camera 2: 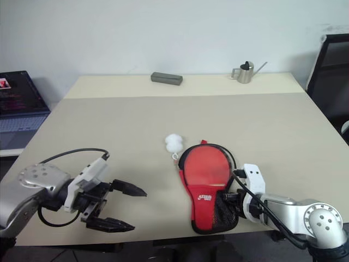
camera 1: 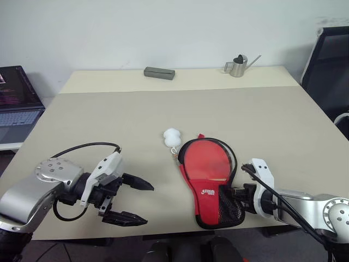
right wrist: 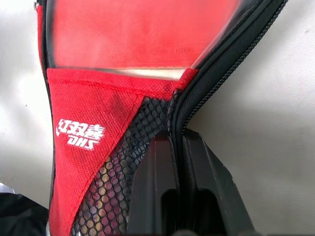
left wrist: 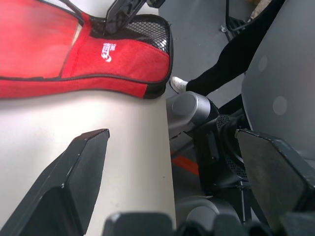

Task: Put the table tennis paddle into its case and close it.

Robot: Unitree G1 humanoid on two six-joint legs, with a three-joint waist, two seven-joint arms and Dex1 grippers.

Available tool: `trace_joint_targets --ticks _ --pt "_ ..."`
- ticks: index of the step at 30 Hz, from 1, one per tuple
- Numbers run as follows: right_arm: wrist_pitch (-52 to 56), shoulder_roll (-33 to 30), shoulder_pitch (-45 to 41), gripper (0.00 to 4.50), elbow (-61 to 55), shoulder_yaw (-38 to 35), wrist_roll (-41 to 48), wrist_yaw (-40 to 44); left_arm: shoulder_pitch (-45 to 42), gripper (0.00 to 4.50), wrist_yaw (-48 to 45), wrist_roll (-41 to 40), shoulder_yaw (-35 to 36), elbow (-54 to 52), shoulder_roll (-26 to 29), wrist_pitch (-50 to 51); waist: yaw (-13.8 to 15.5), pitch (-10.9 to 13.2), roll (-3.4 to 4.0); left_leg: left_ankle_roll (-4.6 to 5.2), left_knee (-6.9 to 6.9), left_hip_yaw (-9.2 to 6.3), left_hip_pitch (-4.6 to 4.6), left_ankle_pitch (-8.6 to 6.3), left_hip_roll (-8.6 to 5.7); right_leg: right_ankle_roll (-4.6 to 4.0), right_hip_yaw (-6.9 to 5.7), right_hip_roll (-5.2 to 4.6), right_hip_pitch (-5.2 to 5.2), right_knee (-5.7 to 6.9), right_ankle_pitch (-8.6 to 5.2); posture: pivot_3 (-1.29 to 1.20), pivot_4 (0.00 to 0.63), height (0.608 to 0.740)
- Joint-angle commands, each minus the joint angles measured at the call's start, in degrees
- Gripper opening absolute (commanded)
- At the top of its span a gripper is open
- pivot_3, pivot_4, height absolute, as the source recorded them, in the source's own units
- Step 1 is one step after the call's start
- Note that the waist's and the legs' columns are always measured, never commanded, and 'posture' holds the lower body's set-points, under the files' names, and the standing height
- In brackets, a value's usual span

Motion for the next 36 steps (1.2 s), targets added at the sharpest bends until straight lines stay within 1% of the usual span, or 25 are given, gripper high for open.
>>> trace_joint_targets --ticks 1,2,5,8,9,10,11,17,19,20,22,24,27,28,30,31,34,36 --pt "-5.29 -0.90 -0.91 0.04 -1.85 3.89 3.77 -0.86 -0.69 4.50 -0.22 -0.13 0.34 -0.20 -0.18 -0.91 -0.07 0.00 0.00 0.00 0.00 0.00 0.00 0.00 0.01 0.00 0.01 0.01 0.00 0.00 0.00 0.00 0.150 0.740" --pt "-6.39 -0.98 -0.99 0.04 -2.10 4.60 3.82 -0.90 -0.68 4.50 -0.12 -0.14 0.37 -0.21 -0.23 -0.88 -0.09 0.00 0.00 0.00 0.00 0.00 0.00 0.00 0.01 -0.01 0.01 0.01 0.00 0.00 0.00 0.00 0.150 0.740" --pt "-9.02 -1.40 -1.32 0.75 -2.91 6.43 3.82 -0.90 -0.31 4.50 0.05 -0.17 0.64 -0.35 -0.23 -0.88 -0.11 0.00 0.00 0.00 0.00 -0.01 0.01 0.00 0.04 -0.01 0.02 0.04 0.00 0.01 0.00 0.00 0.150 0.740" --pt "-10.72 -1.92 -1.62 1.65 -3.56 7.67 3.82 -0.32 0.03 4.50 0.28 -0.22 0.87 -0.55 -0.21 -0.83 -0.10 0.00 0.00 0.00 0.01 -0.04 0.01 0.00 0.04 -0.01 0.03 0.04 0.00 0.01 0.00 0.00 0.150 0.740" --pt "-11.12 -1.86 -1.76 2.06 -3.75 7.91 3.82 0.59 0.14 4.50 0.39 -0.23 0.93 -0.61 -0.22 -0.81 -0.10 0.00 0.00 0.00 0.01 -0.04 0.01 0.00 0.04 -0.01 0.04 0.04 0.00 0.01 0.00 0.00 0.150 0.740" --pt "-11.22 -2.14 -2.02 2.38 -3.96 8.21 3.82 1.35 0.26 4.50 0.51 -0.25 1.00 -0.68 -0.24 -0.80 -0.10 0.00 0.00 0.00 0.01 -0.05 0.01 0.00 0.04 -0.01 0.05 0.04 0.00 0.00 0.00 0.00 0.150 0.740" --pt "-11.14 -2.57 -2.46 2.63 -4.15 8.47 3.82 2.01 0.37 4.50 0.62 -0.27 1.04 -0.77 -0.26 -0.79 -0.10 0.00 0.00 0.00 0.01 -0.06 0.01 0.00 0.04 -0.01 0.05 0.04 0.00 0.00 0.00 0.00 0.150 0.740" --pt "-10.59 -6.57 -3.76 2.63 -3.84 7.52 2.48 6.17 0.55 4.50 1.44 -0.28 0.84 -1.05 -0.71 -0.85 -0.03 0.00 0.00 0.00 0.02 -0.07 0.01 0.00 0.04 -0.02 0.04 0.04 0.00 0.00 0.00 0.00 0.150 0.740" --pt "-9.36 -9.26 -4.28 2.63 -3.92 6.29 -3.98 8.24 0.51 4.50 1.64 -0.23 0.79 -1.00 -0.83 -0.89 0.01 0.00 0.00 0.00 0.02 -0.07 0.01 0.00 0.04 -0.02 0.04 0.04 0.00 -0.01 0.00 0.00 0.150 0.740" --pt "-9.30 -10.06 -4.15 2.63 -3.81 5.90 -5.63 8.88 0.51 4.50 1.69 -0.19 0.79 -0.97 -0.86 -0.93 0.05 0.00 0.00 0.00 0.03 -0.04 0.00 0.00 0.03 -0.02 0.04 0.04 0.00 -0.01 0.00 0.00 0.150 0.740" --pt "-9.29 -11.11 -3.50 2.63 -4.00 5.98 -5.93 9.58 0.45 4.50 1.77 -0.05 0.77 -0.78 -0.95 -1.02 0.14 0.00 0.00 0.00 0.05 -0.02 -0.02 0.00 0.03 -0.02 0.02 0.05 0.00 -0.03 0.00 0.00 0.150 0.740" --pt "-9.57 -11.64 -2.01 2.63 -4.51 6.46 -4.40 9.72 0.40 4.50 1.79 0.05 0.73 -0.70 -1.01 -1.10 0.19 0.00 0.00 0.00 0.05 -0.02 -0.03 0.00 0.04 -0.02 0.00 0.05 0.00 -0.03 0.00 0.00 0.150 0.740" --pt "-12.37 -10.07 0.06 3.20 -5.17 5.56 -1.74 10.16 0.28 4.50 1.80 0.20 0.63 -0.61 -1.16 -1.23 0.43 0.00 0.00 0.00 0.04 -0.04 -0.06 0.00 0.04 -0.03 -0.02 0.05 0.00 -0.03 -0.01 0.00 0.150 0.740" --pt "-12.76 -9.83 0.07 3.49 -5.52 5.21 -1.58 10.81 0.22 4.50 1.78 0.23 0.62 -0.56 -1.20 -1.24 0.43 0.00 0.00 0.00 0.05 -0.03 -0.07 0.00 0.04 -0.03 -0.01 0.04 0.00 -0.03 -0.01 0.00 0.150 0.740" --pt "-13.49 -9.60 0.10 4.23 -6.16 4.36 -2.54 11.88 0.27 4.50 1.73 0.31 0.72 -0.47 -1.24 -1.32 0.43 0.00 0.00 0.00 0.07 -0.04 -0.05 0.00 0.04 -0.02 0.06 0.04 0.00 -0.03 0.00 0.00 0.150 0.740" --pt "-13.57 -9.74 0.12 4.46 -6.49 3.67 -5.02 13.50 0.24 4.50 1.81 0.35 0.83 -0.29 -1.30 -1.36 0.47 0.00 0.00 0.00 0.10 -0.05 -0.05 0.00 0.04 -0.02 0.05 0.04 0.00 -0.03 0.00 0.00 0.150 0.740" --pt "-13.69 -10.17 0.11 4.46 -7.26 1.65 -13.30 19.71 -0.13 4.50 3.19 0.36 1.54 0.48 -2.08 -1.39 0.68 0.00 0.00 0.00 0.17 -0.04 -0.08 0.00 0.04 -0.02 0.00 0.05 0.01 -0.03 -0.01 0.00 0.150 0.740" --pt "-13.44 -10.28 -0.11 4.46 -7.48 0.99 -17.23 23.78 -0.77 4.50 5.02 0.17 2.16 1.06 -3.02 -1.22 0.82 0.00 0.00 0.00 0.18 -0.02 -0.08 0.00 0.03 -0.01 -0.02 0.06 0.01 -0.03 -0.01 0.00 0.150 0.740"
